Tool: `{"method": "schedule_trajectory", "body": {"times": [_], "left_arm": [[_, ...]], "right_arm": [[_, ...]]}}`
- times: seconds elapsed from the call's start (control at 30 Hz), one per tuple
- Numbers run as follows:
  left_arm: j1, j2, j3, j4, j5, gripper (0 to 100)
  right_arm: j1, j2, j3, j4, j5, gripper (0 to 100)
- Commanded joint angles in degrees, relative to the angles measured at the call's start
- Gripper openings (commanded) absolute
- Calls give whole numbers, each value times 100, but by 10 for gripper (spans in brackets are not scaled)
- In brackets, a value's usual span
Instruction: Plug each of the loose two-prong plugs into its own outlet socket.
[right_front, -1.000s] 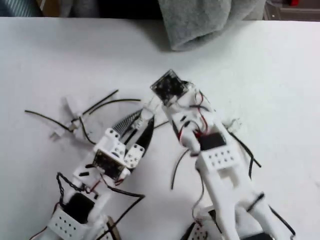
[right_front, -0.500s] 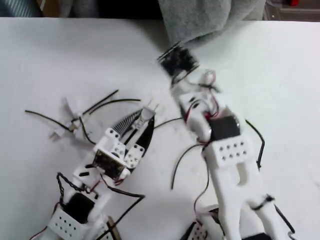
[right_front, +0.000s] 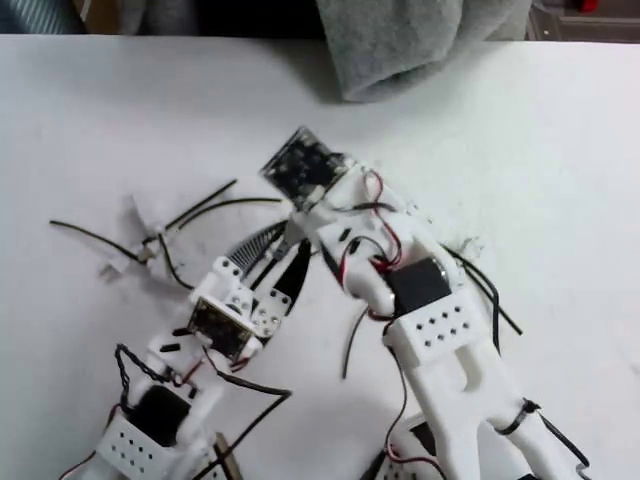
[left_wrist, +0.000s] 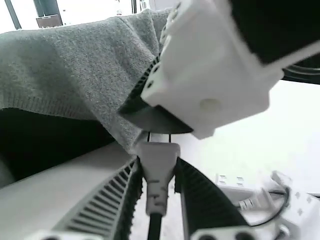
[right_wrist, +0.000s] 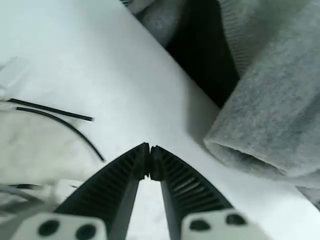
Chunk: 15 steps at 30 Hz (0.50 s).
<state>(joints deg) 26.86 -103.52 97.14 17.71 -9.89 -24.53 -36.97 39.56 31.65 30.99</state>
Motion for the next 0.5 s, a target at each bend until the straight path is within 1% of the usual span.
{"method": "schedule_trajectory", "body": {"times": [0.0,0.13,0.27,0.37,0.47], "left_arm": [[-66,-101,-18,-114,53,22],[-66,-101,-18,-114,53,22],[-40,-101,-18,-114,53,22],[-31,-101,-18,-114,53,22],[-31,-101,-18,-114,53,22]], "right_arm": [[646,435,0,-356,35,19],[1253,1138,-44,-778,35,19],[1560,1437,-193,-919,35,19],[1552,1262,-589,-462,35,19],[1138,813,-1020,242,26,19]]}}
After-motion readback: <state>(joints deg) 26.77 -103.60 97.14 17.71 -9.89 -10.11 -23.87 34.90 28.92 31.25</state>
